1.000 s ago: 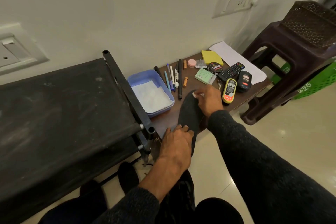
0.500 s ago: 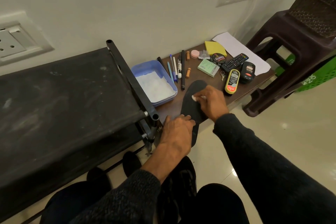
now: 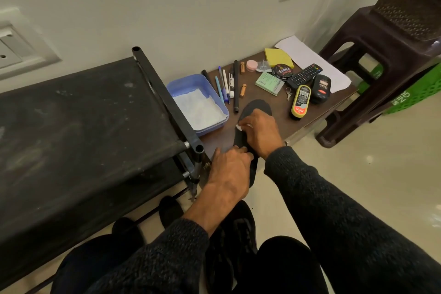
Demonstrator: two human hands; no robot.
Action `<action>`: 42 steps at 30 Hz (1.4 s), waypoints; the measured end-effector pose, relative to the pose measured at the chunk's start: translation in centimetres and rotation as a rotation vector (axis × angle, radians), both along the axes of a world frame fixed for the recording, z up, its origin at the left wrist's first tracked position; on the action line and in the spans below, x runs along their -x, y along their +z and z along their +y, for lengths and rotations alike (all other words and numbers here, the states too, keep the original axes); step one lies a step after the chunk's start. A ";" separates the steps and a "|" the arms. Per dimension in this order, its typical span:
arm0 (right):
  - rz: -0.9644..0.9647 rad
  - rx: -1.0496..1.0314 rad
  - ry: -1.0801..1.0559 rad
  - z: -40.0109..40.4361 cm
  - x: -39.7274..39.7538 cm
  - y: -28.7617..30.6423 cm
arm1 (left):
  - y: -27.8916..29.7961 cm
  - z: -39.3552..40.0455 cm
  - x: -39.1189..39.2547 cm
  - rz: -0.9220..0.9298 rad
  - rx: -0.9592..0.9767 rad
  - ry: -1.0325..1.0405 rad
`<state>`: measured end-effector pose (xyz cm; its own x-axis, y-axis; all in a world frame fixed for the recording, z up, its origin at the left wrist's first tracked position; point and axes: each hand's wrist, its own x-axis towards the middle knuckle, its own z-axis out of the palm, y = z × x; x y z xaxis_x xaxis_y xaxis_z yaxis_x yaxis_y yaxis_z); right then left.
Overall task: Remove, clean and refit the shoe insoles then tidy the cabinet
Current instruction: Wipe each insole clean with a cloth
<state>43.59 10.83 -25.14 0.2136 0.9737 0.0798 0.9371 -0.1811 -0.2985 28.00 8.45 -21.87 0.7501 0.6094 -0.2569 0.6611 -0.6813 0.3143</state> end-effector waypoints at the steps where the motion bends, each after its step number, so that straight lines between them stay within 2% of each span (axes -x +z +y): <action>1: -0.008 0.006 0.004 0.7 -0.3 0.2 | 0.1 0.0 0.0 0.014 -0.001 -0.006; 9: -0.002 0.079 -0.134 4.9 -1.6 1.6 | 0.8 0.4 0.4 0.158 0.138 -0.060; 18: 0.085 0.048 0.163 -1.3 0.6 1.8 | 0.5 0.0 1.1 0.029 0.109 -0.045; 21: 0.027 0.070 0.217 -2.0 -0.5 2.2 | 0.3 0.1 0.9 0.047 0.112 -0.053; 25: -0.019 0.019 0.001 -0.5 -3.4 1.5 | 0.4 0.5 0.6 0.134 0.139 -0.070; 31: 0.130 0.000 -0.296 4.2 -5.8 2.6 | 0.9 1.1 0.1 0.224 0.159 -0.107; 34: 0.131 0.047 -0.354 5.0 -5.3 2.3 | 1.0 1.0 -0.1 0.223 0.172 -0.105; 42: 0.010 0.072 0.097 1.5 -2.0 1.3 | 1.0 0.6 -0.1 0.184 0.112 -0.085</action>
